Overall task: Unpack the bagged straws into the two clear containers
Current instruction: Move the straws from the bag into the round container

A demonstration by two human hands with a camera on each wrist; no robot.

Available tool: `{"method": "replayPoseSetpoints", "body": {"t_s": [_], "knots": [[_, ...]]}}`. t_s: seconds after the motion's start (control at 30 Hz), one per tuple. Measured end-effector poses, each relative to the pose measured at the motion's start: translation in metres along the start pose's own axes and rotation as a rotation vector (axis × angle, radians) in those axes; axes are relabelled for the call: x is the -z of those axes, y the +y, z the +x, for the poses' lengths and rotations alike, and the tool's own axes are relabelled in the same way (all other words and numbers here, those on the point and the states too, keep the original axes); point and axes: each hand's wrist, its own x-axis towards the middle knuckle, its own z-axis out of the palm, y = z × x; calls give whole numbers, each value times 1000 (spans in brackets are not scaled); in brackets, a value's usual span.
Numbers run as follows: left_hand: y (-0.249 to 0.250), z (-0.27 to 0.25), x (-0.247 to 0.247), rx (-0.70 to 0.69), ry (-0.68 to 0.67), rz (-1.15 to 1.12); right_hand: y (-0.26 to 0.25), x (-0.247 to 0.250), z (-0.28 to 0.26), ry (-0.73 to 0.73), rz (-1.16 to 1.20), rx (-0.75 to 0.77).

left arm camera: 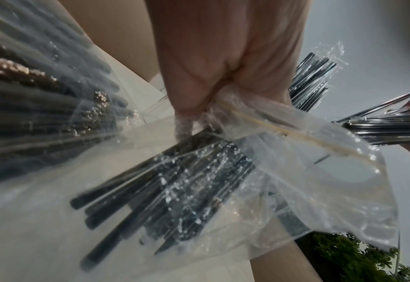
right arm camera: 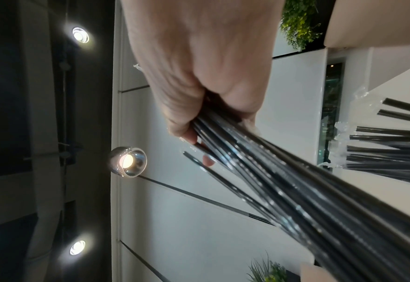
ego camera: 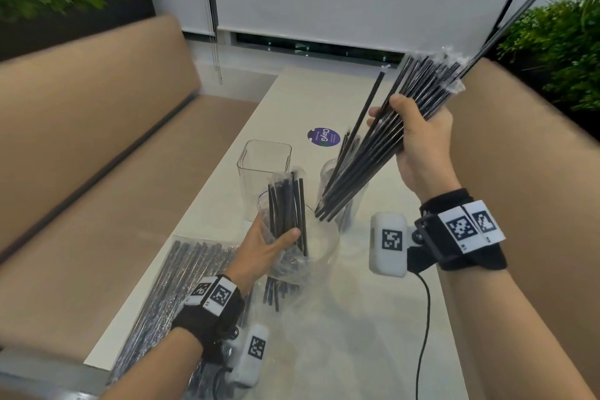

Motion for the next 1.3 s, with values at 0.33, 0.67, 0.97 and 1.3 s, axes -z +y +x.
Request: {"method": "replayPoseSetpoints", "body": {"t_s": [0.33,0.67,0.97,1.3], "knots": [[1,6,4,-41,16,11,-14,3,41,184,14,32],[-8,12,7,71,19,-28,30,0,68,158,-296,192],[-23,28,10,22,-12,-27,108,4,39,146,-475,68],[-29,35,15,-3,9,-60,89,17,51,28,-684,-3]]}}
